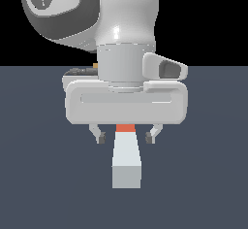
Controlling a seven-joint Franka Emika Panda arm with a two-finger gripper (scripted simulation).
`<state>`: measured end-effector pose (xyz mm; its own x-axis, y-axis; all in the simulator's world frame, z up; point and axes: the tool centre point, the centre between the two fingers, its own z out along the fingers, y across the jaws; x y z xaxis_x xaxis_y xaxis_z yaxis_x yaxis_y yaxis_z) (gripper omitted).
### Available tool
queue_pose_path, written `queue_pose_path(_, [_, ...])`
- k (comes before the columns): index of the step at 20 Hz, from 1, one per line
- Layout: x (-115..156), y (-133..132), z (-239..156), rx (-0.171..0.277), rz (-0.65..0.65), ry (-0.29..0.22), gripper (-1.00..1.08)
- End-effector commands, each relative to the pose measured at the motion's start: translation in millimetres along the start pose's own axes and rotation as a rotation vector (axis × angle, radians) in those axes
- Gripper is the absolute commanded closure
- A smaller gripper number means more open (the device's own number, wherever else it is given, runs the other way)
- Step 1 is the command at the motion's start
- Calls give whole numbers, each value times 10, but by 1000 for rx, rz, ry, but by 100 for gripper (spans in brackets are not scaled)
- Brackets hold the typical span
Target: Insert the peg into the horizontal hole in a box.
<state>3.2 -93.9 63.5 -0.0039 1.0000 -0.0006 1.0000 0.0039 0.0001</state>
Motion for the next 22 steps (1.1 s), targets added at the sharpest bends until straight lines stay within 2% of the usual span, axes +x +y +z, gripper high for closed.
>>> queue_pose_path(1, [2,-6,108,1,0,0,-92])
queue_pose_path(6, [0,-5,339,0,-1,1,-92])
queue_pose_path(11, [-3,8,402,0,-1,1,-92])
queue_pose_path(12, [-3,8,402,0,-1,1,108])
queue_pose_path(22, [-2,8,400,0,-1,1,108])
